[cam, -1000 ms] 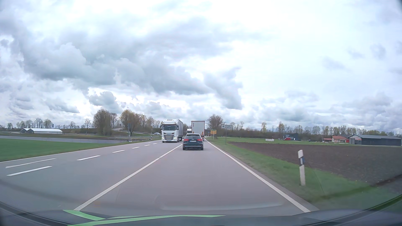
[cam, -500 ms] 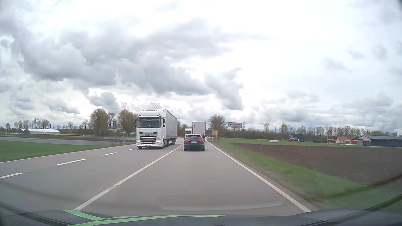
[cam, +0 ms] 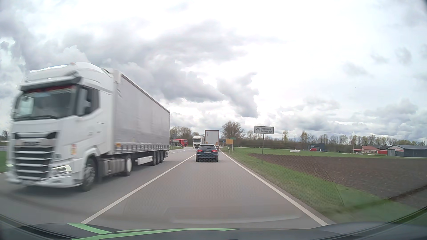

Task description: Follow the waypoints while adhering to traffic rules and regulations

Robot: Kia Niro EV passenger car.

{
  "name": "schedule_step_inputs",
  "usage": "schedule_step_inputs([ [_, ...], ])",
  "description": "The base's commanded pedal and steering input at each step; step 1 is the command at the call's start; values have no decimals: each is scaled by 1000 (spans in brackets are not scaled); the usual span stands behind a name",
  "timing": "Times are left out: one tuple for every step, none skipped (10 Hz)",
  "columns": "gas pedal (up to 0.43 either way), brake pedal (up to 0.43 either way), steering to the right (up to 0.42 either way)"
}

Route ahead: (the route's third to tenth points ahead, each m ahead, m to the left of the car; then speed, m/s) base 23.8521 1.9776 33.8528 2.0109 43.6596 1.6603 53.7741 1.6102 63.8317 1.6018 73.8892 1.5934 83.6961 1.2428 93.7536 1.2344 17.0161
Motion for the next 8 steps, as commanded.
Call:
schedule_step_inputs([
  [177,0,3],
  [177,0,3],
  [177,0,3],
  [177,0,2],
  [177,0,1],
  [177,0,1],
  [177,0,1],
  [177,0,1],
])
